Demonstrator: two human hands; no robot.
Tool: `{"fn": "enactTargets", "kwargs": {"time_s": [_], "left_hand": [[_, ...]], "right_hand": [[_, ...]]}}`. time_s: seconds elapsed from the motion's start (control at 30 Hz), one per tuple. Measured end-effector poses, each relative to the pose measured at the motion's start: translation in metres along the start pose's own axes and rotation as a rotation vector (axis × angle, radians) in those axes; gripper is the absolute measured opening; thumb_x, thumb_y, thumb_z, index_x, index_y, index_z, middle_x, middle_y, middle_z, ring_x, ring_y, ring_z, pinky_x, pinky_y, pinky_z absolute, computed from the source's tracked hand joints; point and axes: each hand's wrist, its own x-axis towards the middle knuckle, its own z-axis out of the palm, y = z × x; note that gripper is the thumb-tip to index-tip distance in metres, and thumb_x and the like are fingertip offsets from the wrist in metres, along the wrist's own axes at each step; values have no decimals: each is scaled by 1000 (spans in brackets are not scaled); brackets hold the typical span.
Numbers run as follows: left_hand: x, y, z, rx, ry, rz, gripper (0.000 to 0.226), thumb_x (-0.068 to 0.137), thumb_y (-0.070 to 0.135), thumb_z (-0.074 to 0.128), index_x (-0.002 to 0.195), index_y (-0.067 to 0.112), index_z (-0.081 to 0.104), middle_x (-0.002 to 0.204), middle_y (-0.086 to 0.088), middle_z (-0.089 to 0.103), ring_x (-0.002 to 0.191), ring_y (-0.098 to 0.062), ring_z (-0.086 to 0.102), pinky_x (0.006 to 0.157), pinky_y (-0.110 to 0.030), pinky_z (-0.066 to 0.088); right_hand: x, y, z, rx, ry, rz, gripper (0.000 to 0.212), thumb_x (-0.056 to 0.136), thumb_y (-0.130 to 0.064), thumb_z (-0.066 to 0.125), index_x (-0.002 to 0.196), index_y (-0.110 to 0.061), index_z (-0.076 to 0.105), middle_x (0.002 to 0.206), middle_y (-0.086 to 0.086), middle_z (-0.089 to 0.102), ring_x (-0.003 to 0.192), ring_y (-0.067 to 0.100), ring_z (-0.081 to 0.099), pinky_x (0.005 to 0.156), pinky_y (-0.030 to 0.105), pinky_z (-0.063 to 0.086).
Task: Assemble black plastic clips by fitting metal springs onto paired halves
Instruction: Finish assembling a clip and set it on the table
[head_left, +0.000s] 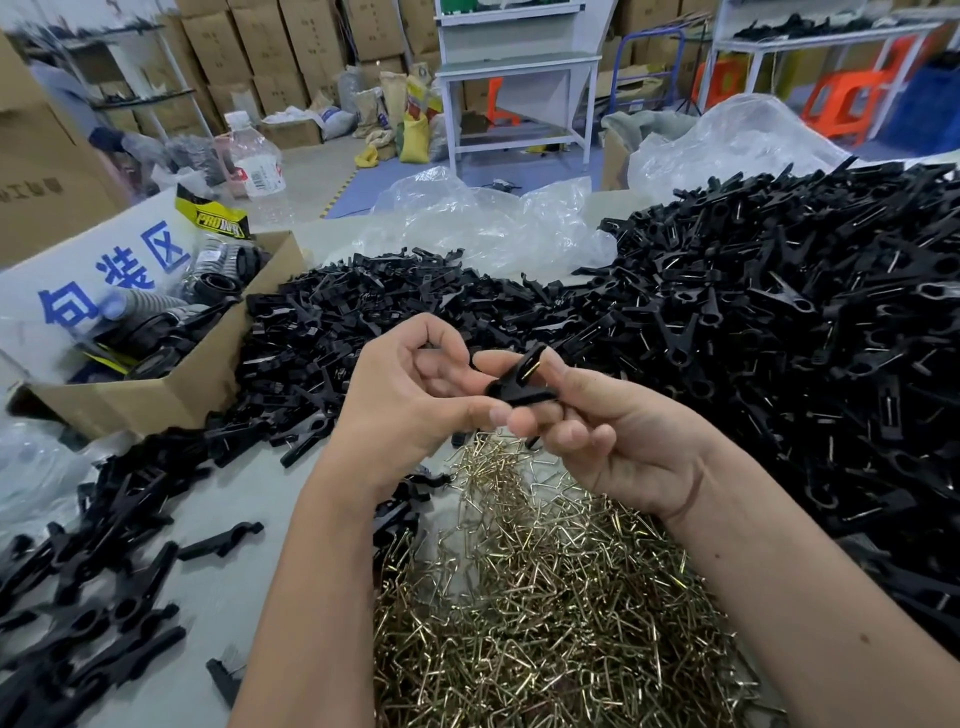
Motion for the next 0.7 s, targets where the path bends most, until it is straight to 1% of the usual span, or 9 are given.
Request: {"fn": "enactTargets", "kwargs": {"time_s": [0.1, 0.17, 0.23, 0.3, 0.37, 0.43, 0.53, 0.6, 0.7], "left_hand": [[1, -2, 1, -59, 27, 40, 58, 52, 17, 101, 89, 10, 57, 76, -7, 77, 75, -23, 76, 62, -35, 62], [1, -2, 2, -93, 23, 51, 62, 49, 24, 102, 89, 12, 57, 76, -4, 77, 70, -20, 76, 59, -33, 59], [0, -2, 3, -91, 33, 39, 63, 47, 30, 103, 88, 13, 58, 76, -5, 77, 62, -16, 73, 58, -32, 55], [0, -5, 4, -51, 48, 37, 60, 47, 24, 102, 86, 13, 58, 74, -5, 76, 60, -14, 72, 57, -30, 57], [1, -6, 5, -7, 62, 42, 57, 49, 17, 100, 85, 11, 58, 71, -4, 76, 59, -12, 71, 57, -26, 59], [1, -6, 5, 18, 69, 50, 56, 49, 16, 100, 85, 10, 58, 70, -4, 75, 60, -12, 71, 57, -25, 59], [0, -4, 5, 59, 82, 69, 57, 47, 24, 100, 84, 11, 58, 71, -5, 75, 61, -11, 71, 58, -24, 58], [0, -3, 6, 78, 85, 82, 59, 47, 25, 103, 83, 11, 58, 71, -6, 75, 59, -12, 71, 57, -25, 58], [0, -3, 7, 91, 92, 97, 57, 48, 25, 100, 82, 9, 58, 70, -8, 75, 55, -14, 71, 54, -26, 58]], "right_hand": [[2, -2, 6, 248, -18, 18, 51, 74, -3, 89, 121, 4, 72, 83, 28, 72, 58, 20, 75, 46, 22, 58], [4, -5, 11, 338, 1, 26, 51, 73, 3, 87, 120, 4, 71, 76, 26, 68, 53, 21, 73, 43, 24, 57], [5, -7, 14, 344, 45, 21, 42, 76, 1, 83, 116, 3, 72, 70, 22, 65, 49, 18, 70, 41, 22, 55], [4, -8, 14, 305, 115, 8, 32, 78, -6, 76, 110, 2, 74, 66, 16, 62, 44, 12, 66, 40, 18, 53], [3, -7, 13, 288, 148, -1, 28, 79, -7, 72, 105, 3, 75, 63, 13, 60, 41, 9, 64, 38, 16, 50], [2, -7, 13, 279, 149, -7, 26, 80, -8, 72, 103, 3, 75, 62, 12, 60, 39, 8, 62, 37, 15, 50], [1, -8, 13, 242, 145, -14, 24, 82, -8, 71, 103, 3, 75, 62, 11, 59, 39, 7, 61, 37, 14, 49], [0, -9, 13, 232, 145, -19, 22, 83, -8, 69, 102, 3, 75, 62, 11, 58, 38, 6, 60, 36, 14, 48], [0, -9, 11, 228, 153, -22, 19, 88, -10, 65, 99, 2, 75, 60, 10, 58, 36, 6, 58, 35, 13, 46]]}}
